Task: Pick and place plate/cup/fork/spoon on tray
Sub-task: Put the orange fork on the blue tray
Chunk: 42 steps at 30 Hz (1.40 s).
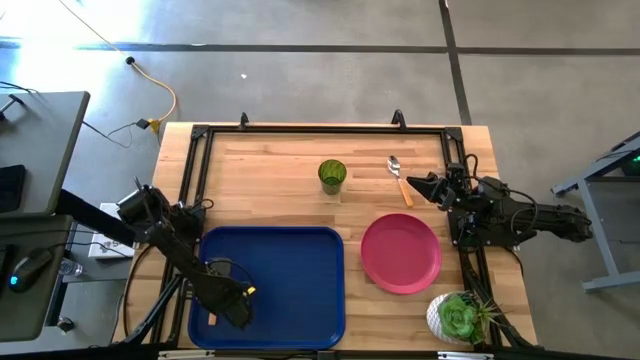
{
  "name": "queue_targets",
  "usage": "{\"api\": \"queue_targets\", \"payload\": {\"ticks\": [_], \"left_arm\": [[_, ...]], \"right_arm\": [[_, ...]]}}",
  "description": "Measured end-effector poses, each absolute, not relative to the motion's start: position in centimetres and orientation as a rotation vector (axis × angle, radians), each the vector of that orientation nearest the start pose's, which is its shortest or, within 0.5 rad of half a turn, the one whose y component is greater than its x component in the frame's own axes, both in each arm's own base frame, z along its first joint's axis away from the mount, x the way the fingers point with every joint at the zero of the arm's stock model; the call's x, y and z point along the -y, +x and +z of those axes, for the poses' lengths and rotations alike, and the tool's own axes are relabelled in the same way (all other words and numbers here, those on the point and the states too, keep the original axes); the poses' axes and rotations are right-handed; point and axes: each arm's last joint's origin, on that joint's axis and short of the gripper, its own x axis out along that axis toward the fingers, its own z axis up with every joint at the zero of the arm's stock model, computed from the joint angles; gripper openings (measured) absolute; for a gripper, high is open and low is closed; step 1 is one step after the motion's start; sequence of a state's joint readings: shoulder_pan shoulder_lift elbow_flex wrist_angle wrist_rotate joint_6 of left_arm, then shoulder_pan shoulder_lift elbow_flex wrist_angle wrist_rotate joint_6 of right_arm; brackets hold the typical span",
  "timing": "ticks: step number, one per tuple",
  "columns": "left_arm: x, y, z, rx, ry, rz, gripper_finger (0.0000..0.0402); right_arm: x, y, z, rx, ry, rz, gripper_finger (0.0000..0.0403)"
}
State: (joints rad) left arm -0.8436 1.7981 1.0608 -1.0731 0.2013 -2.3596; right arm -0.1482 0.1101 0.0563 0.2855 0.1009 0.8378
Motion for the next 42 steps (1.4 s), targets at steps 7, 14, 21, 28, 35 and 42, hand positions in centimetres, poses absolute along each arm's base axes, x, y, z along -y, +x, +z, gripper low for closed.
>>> {"api": "queue_targets", "payload": {"ticks": [7,14,21,28,35,42], "left_arm": [[21.03,18.23,14.69,-1.396,-0.993,1.421,0.0040],[20.99,18.22,14.70,-1.391,-0.989,1.422,0.0040],[20.87,18.12,14.74,-1.390,-0.973,1.435,0.0040],[20.85,18.13,14.74,-1.384,-0.966,1.428,0.0040],[20.82,18.21,14.72,-1.367,-0.964,1.417,0.0040],[21.12,18.64,14.37,-1.376,-1.001,1.384,0.0040]], "right_arm": [[1.77,9.79,20.14,0.324,0.824,-0.139,0.0087],[1.77,9.79,20.14,0.324,0.824,-0.139,0.0087],[1.76,9.79,20.14,0.325,0.842,-0.136,0.0087],[1.76,9.79,20.14,0.326,0.842,-0.136,0.0087],[1.76,9.79,20.15,0.326,0.842,-0.136,0.0087],[1.77,9.79,20.15,0.326,0.842,-0.136,0.0087]]}}
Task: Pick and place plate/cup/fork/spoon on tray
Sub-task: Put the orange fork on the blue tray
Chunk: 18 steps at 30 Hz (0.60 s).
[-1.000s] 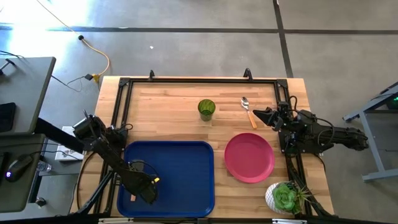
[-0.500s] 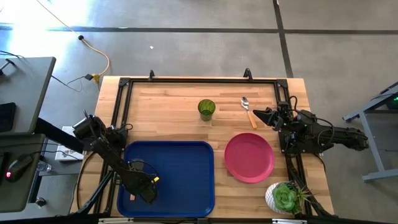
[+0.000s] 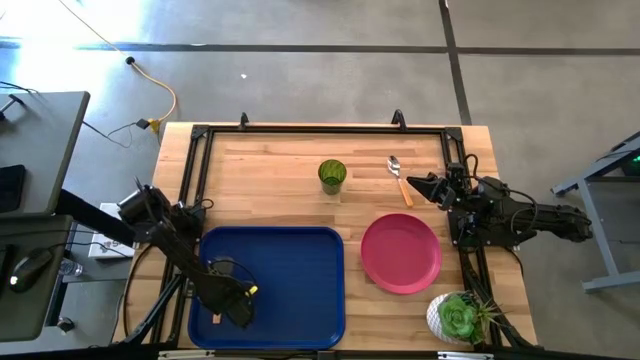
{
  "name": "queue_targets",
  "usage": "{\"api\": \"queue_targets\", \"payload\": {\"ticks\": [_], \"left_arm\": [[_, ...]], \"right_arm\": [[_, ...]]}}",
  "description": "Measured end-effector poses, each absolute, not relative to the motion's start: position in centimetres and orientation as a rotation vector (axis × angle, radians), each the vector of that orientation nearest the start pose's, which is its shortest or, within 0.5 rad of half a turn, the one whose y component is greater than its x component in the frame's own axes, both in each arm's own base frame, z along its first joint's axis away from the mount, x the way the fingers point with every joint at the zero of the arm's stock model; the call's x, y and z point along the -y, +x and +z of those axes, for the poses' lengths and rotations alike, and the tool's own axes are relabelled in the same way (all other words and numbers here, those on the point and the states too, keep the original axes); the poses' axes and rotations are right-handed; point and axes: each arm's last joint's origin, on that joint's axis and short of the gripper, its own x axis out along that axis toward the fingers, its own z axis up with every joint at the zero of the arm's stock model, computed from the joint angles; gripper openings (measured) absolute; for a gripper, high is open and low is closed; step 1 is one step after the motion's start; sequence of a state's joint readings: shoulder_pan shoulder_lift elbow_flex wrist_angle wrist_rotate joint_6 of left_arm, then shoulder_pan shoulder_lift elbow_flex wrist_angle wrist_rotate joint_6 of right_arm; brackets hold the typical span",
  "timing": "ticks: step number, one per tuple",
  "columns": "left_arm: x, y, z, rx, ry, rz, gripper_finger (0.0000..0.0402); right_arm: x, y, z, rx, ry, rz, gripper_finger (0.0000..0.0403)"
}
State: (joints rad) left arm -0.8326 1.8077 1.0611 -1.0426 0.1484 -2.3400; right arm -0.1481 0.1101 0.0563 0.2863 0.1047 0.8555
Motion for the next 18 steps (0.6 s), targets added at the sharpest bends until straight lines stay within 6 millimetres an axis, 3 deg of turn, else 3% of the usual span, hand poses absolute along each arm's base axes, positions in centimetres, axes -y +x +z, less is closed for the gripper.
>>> {"api": "queue_targets", "payload": {"ticks": [12,18], "left_arm": [[20.95,18.71,14.32,-1.388,-1.001,1.407,0.0041],[20.95,18.70,14.32,-1.389,-1.002,1.411,0.0063]], "right_arm": [[1.77,9.79,20.14,0.326,0.841,-0.137,0.0087],[1.77,9.79,20.14,0.326,0.841,-0.137,0.0087]]}}
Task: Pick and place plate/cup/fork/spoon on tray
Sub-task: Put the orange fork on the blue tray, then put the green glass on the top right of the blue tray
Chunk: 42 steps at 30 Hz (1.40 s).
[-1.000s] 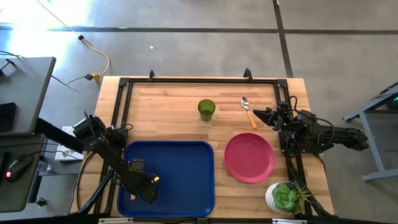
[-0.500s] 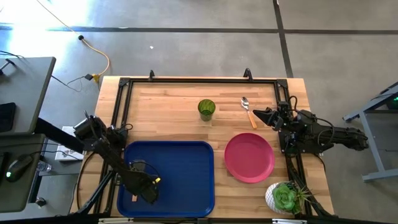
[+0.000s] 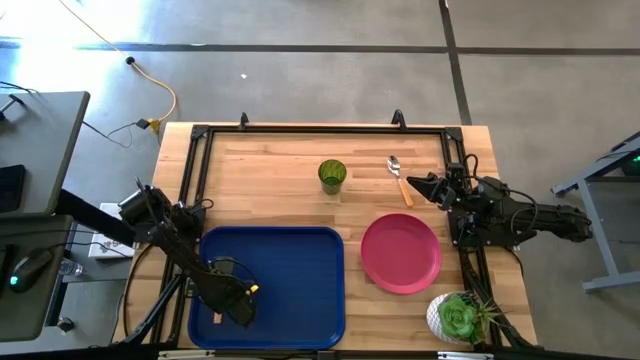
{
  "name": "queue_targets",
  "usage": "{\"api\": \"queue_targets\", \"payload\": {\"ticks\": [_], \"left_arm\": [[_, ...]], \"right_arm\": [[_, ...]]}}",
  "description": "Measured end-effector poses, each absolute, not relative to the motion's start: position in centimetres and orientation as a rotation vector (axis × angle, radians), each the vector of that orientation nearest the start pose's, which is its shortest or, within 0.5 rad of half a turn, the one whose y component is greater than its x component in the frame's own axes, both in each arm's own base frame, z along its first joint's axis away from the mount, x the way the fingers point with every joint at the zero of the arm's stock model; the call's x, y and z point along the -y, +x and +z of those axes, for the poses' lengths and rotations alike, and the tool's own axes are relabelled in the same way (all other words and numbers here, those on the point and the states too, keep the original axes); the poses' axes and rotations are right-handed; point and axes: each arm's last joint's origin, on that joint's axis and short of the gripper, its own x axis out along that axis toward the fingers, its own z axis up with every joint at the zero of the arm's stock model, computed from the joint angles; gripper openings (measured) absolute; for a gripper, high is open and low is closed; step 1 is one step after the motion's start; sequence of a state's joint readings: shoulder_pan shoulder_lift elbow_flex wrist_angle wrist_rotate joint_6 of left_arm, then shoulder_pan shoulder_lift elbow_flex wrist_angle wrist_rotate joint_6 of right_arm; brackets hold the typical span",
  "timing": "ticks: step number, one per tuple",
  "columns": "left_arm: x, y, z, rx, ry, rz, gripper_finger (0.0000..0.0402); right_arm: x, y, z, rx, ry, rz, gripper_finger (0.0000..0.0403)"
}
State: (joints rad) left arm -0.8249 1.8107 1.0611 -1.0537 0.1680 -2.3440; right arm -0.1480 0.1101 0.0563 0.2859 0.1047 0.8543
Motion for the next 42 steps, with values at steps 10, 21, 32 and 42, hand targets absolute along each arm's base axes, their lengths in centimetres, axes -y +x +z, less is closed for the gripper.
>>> {"api": "queue_targets", "payload": {"ticks": [10,21,32,42], "left_arm": [[21.0,18.7,14.3,-1.391,-1.004,1.411,0.0087],[20.8,18.5,15.7,-1.396,-1.042,1.369,0.0083],[19.3,17.4,19.6,-1.359,-1.079,1.261,0.0083],[16.8,16.7,24.2,-0.985,-1.085,0.972,0.0083]], "right_arm": [[1.8,9.8,20.1,0.325,0.841,-0.136,0.0087],[1.8,9.8,20.1,0.324,0.841,-0.135,0.0087],[1.8,9.7,20.4,0.354,0.840,-0.122,0.0087],[1.6,9.0,23.2,0.481,0.824,-0.060,0.0087]]}}
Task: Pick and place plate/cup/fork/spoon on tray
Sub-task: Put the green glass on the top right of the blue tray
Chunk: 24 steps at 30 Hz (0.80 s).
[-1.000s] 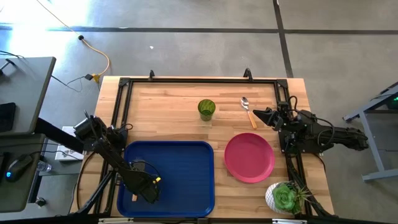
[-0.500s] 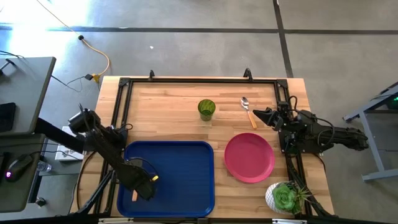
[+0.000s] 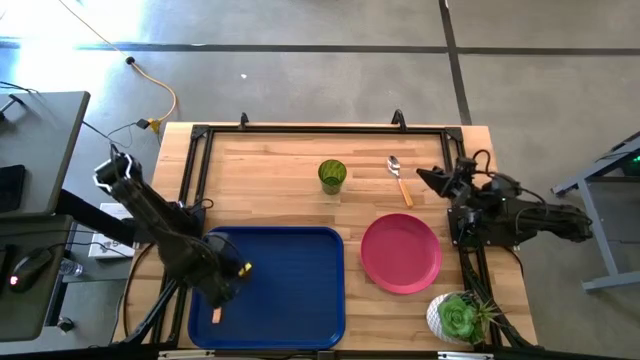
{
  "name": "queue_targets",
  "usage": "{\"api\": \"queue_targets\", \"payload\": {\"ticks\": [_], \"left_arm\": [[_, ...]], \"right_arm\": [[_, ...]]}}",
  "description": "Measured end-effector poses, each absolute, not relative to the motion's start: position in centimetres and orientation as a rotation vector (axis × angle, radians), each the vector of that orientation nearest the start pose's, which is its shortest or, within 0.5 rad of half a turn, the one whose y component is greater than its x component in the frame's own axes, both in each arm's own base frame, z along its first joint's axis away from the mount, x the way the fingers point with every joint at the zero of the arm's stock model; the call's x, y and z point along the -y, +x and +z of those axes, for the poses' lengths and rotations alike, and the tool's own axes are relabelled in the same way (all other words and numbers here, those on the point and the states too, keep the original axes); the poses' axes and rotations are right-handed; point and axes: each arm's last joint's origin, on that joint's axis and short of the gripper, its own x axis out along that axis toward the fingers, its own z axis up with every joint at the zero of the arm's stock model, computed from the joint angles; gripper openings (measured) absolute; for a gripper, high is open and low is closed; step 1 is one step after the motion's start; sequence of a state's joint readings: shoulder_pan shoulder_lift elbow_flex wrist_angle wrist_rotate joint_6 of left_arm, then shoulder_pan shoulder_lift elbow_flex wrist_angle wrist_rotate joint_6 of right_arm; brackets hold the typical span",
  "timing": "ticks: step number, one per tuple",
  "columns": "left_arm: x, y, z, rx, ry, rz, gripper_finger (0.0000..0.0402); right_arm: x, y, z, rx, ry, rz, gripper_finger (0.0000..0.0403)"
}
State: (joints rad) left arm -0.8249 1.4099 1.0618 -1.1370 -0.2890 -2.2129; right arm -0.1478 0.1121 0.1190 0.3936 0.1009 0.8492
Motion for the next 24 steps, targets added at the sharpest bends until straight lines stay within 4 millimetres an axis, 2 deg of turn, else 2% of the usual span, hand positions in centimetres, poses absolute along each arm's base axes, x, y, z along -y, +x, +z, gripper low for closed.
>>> {"api": "queue_targets", "payload": {"ticks": [6,10,18,24], "left_arm": [[15.1,16.3,26.6,-0.738,-0.997,0.825,0.0083],[13.8,16.3,27.7,-0.650,-0.940,0.787,0.0083],[11.2,17.3,28.8,-0.612,-0.820,0.766,0.0083],[9.2,18.2,29.3,-0.626,-0.706,0.771,0.0083]], "right_arm": [[1.5,8.0,26.0,0.553,0.734,-0.047,0.0087],[1.4,7.5,27.5,0.552,0.674,-0.063,0.0087],[1.5,7.3,30.2,0.418,0.568,-0.166,0.0087],[1.7,8.1,32.4,0.212,0.468,-0.288,0.0087]]}}
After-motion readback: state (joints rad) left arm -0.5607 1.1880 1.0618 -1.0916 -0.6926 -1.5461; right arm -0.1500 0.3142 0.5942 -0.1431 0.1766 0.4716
